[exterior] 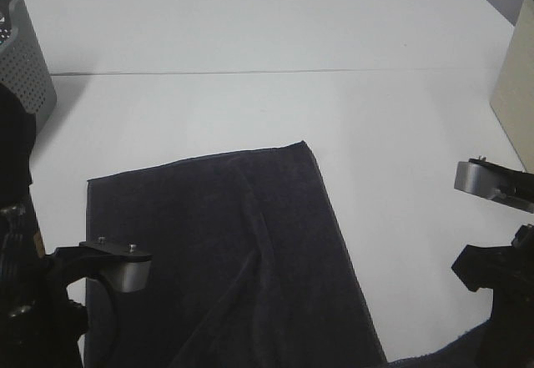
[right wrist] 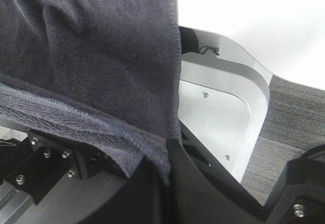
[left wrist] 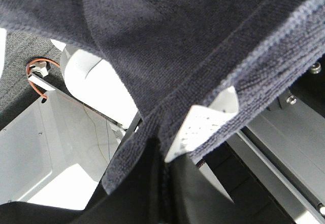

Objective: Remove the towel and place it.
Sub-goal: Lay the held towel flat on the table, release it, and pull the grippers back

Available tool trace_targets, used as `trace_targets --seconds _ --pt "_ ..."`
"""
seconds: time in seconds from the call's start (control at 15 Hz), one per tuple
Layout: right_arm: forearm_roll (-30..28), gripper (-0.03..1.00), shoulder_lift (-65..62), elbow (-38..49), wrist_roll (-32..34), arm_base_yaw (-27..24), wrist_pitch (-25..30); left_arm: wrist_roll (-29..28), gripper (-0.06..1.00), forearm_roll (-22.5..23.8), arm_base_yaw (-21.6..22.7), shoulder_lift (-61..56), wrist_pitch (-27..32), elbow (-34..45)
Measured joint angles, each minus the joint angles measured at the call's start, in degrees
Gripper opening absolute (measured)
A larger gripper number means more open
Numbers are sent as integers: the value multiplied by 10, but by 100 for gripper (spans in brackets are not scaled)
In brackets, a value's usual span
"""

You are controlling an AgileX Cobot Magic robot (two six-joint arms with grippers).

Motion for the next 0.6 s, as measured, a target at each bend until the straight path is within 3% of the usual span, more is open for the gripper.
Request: trace_targets --seconds 0.47,0.6 --pt "-2 5 0 0 0 -2 -1 -18 1 -5 -12 2 1 -7" --pt "-2 10 0 0 0 -2 -1 -23 8 -12 -12 2 2 -7"
